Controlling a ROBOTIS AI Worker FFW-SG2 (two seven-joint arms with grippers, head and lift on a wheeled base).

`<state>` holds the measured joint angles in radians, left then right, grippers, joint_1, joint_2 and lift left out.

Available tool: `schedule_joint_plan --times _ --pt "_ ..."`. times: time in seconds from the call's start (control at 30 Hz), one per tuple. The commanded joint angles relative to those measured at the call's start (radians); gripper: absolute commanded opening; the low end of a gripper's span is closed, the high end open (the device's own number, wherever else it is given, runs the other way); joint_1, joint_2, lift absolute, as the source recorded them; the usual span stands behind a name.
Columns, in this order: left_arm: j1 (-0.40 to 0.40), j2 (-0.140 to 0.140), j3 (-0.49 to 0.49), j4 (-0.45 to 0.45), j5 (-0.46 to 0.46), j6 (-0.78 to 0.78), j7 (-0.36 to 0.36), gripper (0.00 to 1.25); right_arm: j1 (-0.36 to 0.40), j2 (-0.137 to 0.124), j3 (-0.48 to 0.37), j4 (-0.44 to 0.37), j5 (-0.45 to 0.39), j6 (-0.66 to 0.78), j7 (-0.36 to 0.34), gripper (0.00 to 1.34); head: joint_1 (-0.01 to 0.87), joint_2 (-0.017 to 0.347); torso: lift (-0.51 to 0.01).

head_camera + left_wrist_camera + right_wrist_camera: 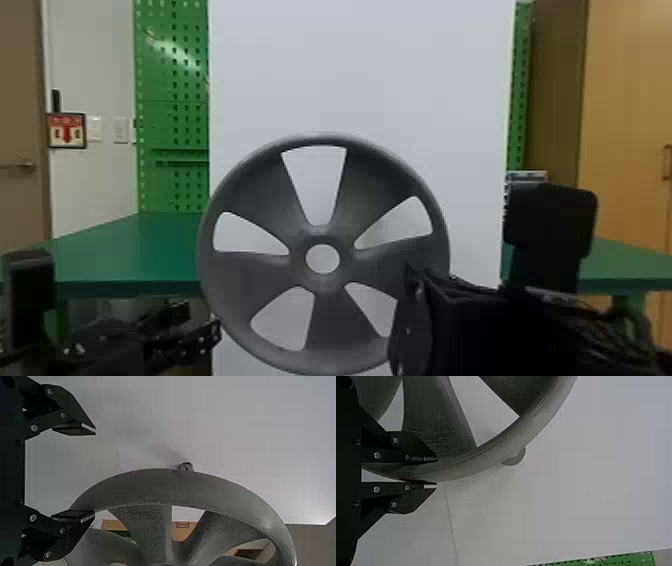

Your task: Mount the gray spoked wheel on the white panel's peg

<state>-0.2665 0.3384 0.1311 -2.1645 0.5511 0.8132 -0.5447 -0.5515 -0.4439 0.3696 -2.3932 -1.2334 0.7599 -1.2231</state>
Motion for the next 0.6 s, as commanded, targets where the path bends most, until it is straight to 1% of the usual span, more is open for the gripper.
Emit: schedule_joint_plan --times 0.0,0.07,0.27,0.33,0.37,0.47,0.57 --pt "0.003 0.004 0.001 -0.001 0.006 0.001 0.000 0.74 -0.007 -0.035 0.009 -0.001 -0.021 -0.019 -0.006 0.01 0.084 -0.008 -0.485" --pt "0.003 0.004 0.002 -0.001 0.006 0.001 0.000 0.74 -0.002 -0.042 0.009 -0.001 -0.015 -0.025 -0.006 0.01 0.084 -0.008 -0.485" --pt "0.001 0.007 0.004 -0.001 0.006 0.003 0.000 0.74 0.033 -0.061 -0.023 -0.001 -0.024 -0.042 -0.006 0.01 0.084 -0.008 -0.485" --pt "0.003 0.007 0.004 -0.001 0.006 0.003 0.000 0.74 0.044 -0.067 -0.034 -0.001 -0.015 -0.047 -0.003 0.01 0.084 -0.008 -0.485" --pt "0.003 0.007 0.004 -0.001 0.006 0.003 0.000 0.74 0.047 -0.067 -0.041 -0.001 -0.008 -0.048 -0.003 0.01 0.084 -0.008 -0.485" --pt "0.001 0.007 0.005 -0.001 0.004 0.003 0.000 0.74 0.062 -0.058 -0.089 -0.001 -0.026 -0.048 -0.001 0.01 0.084 -0.008 -0.485" --pt "0.001 0.007 0.007 -0.001 0.004 0.003 0.000 0.74 0.068 -0.038 -0.130 -0.001 -0.035 -0.034 0.004 0.01 0.084 -0.008 -0.485"
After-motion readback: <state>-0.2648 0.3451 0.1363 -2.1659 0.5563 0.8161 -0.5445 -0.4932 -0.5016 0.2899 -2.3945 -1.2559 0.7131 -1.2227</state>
